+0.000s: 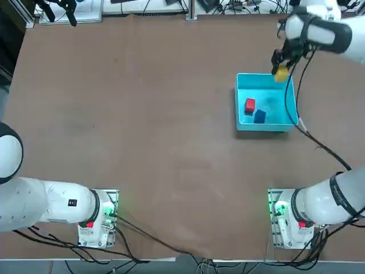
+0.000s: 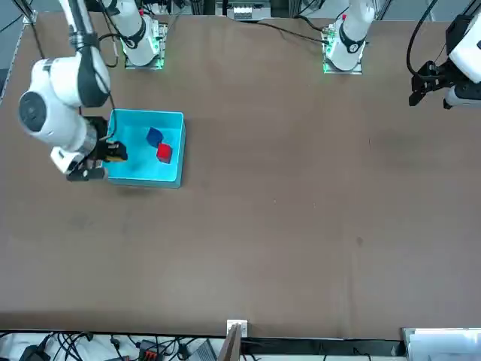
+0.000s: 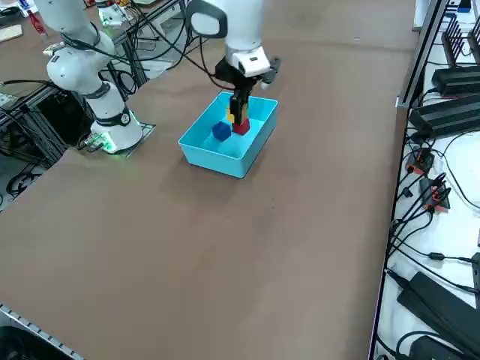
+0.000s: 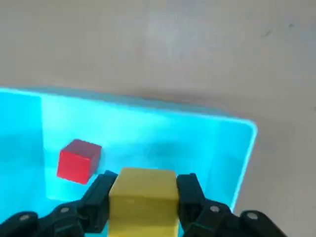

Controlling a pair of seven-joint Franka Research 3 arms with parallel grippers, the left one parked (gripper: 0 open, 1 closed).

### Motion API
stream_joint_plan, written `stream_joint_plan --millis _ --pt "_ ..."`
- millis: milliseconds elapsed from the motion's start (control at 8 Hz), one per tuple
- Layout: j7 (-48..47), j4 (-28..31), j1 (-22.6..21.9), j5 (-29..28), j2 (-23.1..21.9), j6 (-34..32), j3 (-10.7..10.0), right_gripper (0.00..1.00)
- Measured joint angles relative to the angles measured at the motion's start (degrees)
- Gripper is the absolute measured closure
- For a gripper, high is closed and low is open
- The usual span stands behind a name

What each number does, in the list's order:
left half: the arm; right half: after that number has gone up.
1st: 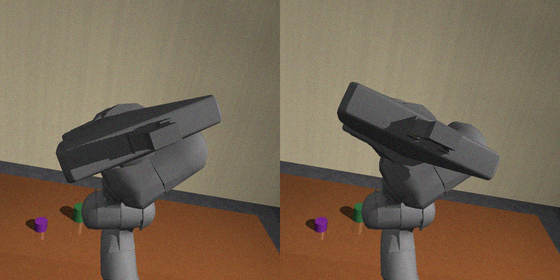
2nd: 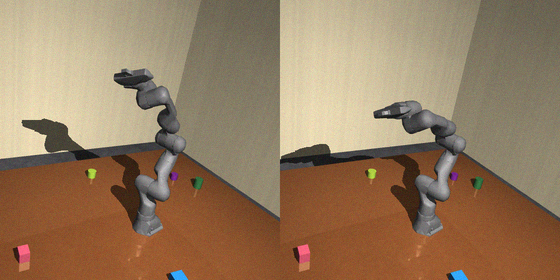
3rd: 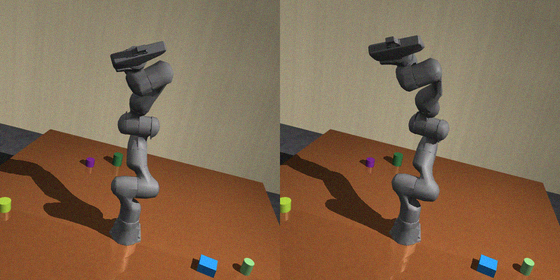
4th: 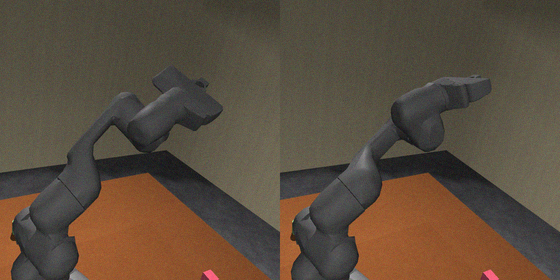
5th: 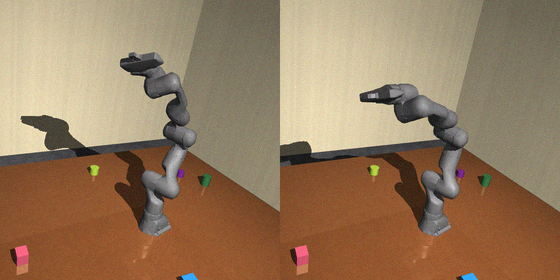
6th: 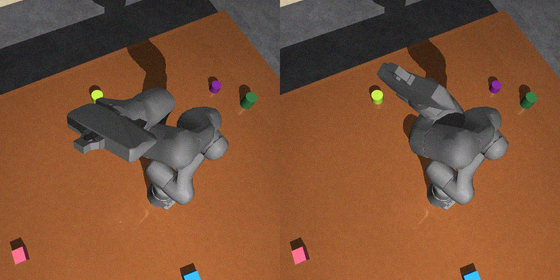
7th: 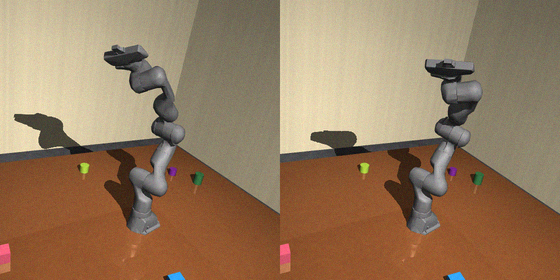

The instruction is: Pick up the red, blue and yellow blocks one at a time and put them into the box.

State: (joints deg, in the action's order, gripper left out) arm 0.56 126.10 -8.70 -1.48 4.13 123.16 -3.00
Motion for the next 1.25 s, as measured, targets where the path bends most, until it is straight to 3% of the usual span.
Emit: stream_joint_plan --millis 250,625,1000,1250 --pt "0.0 8.7 -1.0 0.4 -2.3 6.8 0.0 0.3" --pt "0.1 17.2 -1.1 2.7 -2.6 17.2 -0.3 0.3" --pt "2.4 18.2 1.0 5.2 -2.6 17.9 -0.9 0.3" --pt "3.3 18.2 2.1 5.4 -2.5 17.9 -1.0 0.23"
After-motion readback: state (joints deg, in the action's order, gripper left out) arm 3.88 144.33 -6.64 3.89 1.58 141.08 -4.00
